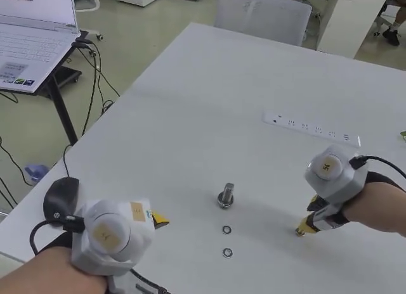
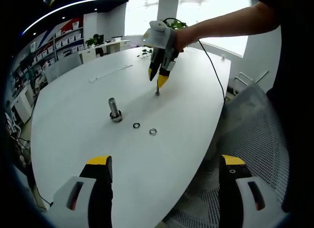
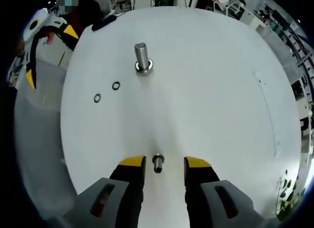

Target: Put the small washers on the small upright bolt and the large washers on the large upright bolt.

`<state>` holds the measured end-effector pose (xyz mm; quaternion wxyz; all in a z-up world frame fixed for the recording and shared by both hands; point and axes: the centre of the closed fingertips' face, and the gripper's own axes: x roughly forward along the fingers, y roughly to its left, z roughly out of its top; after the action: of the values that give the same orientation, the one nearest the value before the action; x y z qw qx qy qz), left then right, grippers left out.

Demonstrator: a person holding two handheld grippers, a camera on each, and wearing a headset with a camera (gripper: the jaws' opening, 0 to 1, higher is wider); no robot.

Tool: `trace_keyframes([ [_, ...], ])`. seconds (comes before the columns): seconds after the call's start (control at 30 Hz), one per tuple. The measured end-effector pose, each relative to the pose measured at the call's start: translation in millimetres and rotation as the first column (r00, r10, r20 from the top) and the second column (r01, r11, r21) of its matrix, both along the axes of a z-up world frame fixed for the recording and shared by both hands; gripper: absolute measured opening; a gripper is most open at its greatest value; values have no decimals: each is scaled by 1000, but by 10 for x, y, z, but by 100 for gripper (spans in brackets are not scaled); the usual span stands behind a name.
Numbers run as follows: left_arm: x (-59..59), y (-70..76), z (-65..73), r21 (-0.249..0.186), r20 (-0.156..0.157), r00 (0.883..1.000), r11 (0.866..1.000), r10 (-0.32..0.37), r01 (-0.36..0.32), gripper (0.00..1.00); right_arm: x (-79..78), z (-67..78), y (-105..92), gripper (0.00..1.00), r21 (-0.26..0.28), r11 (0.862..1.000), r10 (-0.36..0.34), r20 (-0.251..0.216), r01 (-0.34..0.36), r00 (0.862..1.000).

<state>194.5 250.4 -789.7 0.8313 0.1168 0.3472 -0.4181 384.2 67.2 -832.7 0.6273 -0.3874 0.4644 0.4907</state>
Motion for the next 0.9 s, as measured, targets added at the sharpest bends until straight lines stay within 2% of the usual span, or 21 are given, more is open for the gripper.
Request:
trace_keyframes([
  [0.17,-29,12,25,2,1,1000,1000,-8,8,89,22,31,19,33,-7,1000,26,16,-26,1000],
  [0.27,-22,29,22,13,2,1000,1000,-11,11,88,2,91,76,34,2,999,40,24,-40,999],
  [0.37,-16,18,50,5,8,1000,1000,-9,9,88,-18,127,152,34,5,998,64,35,-64,997],
  [0.57,-29,-1,58,6,14,1000,1000,-12,12,87,-130,197,392,35,27,993,118,39,-119,992],
  [0.73,-58,4,53,6,13,1000,1000,-8,8,86,-260,219,612,35,58,986,154,23,-155,988],
  [0.9,-66,7,47,6,11,1000,1000,-5,5,85,-387,208,839,34,82,975,207,17,-208,978],
])
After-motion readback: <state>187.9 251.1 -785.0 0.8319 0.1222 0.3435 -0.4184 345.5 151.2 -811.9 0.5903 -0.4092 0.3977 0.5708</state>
